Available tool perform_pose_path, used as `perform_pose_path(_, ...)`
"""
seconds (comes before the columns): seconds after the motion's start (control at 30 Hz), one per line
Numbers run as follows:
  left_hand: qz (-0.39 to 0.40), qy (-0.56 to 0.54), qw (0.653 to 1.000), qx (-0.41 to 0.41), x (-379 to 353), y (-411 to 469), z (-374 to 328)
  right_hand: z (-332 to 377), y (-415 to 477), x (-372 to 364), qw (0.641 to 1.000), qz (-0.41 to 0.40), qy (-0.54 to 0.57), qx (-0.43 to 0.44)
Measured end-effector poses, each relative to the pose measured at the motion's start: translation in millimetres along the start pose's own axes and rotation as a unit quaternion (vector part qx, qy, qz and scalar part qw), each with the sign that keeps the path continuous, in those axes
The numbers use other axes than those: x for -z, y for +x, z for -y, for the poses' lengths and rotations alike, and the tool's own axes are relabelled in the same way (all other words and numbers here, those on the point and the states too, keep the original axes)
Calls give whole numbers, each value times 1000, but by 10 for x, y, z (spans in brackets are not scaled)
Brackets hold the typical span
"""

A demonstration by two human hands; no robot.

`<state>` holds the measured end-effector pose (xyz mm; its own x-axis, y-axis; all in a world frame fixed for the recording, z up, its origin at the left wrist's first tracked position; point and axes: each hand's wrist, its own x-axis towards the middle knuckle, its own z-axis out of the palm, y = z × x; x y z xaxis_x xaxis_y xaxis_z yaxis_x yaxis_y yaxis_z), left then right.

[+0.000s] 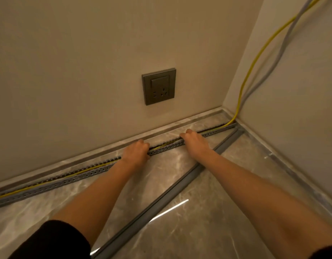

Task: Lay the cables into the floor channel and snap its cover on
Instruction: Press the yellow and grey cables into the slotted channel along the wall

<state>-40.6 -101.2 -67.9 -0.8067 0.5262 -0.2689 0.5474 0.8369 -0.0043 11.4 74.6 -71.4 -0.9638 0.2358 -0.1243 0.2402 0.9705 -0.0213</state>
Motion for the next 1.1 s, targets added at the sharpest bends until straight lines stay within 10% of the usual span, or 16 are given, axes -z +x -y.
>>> perform_pose_path(0.37,-36,14,998,42,25,211,54,-127,376,-31,987,-49,152,10)
perform_pose_path(0.7,-13,-13,1000,-12,347,693,-673,-1147,655,180,893,-176,297,-290)
perform_pose_path(1.1,-21,-3,999,-36,328,1315,-1522,-1698,1008,-55,885,-155,354,-258)
